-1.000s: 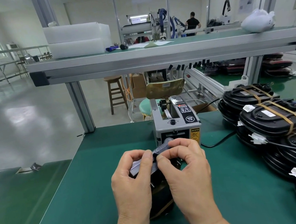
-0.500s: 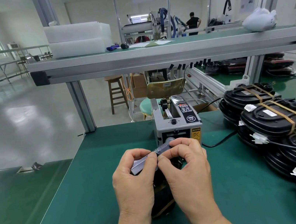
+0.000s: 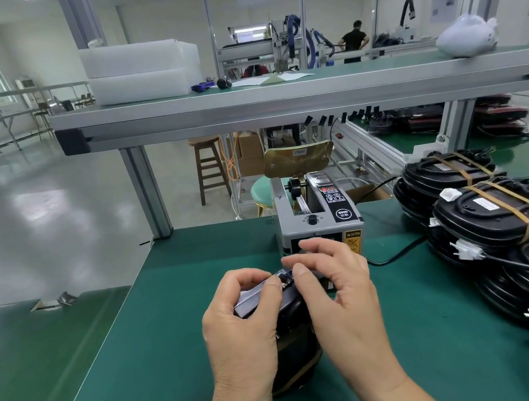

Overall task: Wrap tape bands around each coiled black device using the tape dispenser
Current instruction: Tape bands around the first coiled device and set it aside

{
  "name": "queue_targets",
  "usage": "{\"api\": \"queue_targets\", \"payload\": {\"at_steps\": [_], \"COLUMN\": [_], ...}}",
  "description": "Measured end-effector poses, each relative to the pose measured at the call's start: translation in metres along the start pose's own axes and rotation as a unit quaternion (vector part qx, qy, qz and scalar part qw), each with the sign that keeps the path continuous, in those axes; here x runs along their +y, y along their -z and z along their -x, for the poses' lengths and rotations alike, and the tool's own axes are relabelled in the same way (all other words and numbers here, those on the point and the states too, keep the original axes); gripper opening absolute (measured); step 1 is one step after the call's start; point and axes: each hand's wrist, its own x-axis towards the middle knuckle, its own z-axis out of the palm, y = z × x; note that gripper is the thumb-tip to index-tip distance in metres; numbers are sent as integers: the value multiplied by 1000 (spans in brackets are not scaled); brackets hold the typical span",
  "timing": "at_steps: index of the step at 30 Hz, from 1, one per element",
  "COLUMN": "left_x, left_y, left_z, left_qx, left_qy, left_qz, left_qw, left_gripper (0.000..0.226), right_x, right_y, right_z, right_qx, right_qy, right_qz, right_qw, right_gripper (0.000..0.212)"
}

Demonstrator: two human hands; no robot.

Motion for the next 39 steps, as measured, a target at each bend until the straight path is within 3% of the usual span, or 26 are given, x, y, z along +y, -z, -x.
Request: {"api": "queue_targets", "payload": {"at_steps": [5,17,26,31,34,39], "left_x": [1,3,3,3,2,-1], "left_y": [2,1,1,2,4,7], "left_z": [0,1,0,-2,-5,-7], "left_qx": [-3,-8,-38,-27,-9,-13], "left_qy": [2,7,0,3,16,6], "left_qz": [3,8,-7,-13,2,-13], "left_qw": [1000,1000,999,1000,1000,1000], "left_gripper": [18,16,15,15,16,14], "right_x": [-2,-5,-21,-25,-21,-18], "right_y": [6,13,28,35,43,37], "right_z": [-4,-21,-41,-50,-55,-52], "right_qx": [-30,-116,-265,-293,-290,-274], "right_qy": [55,18,78,93,79,4], "right_qz": [58,110,247,296,268,94], "right_qw": [996,987,929,904,915,957], "right_gripper": [20,17,28,31,29,27]}}
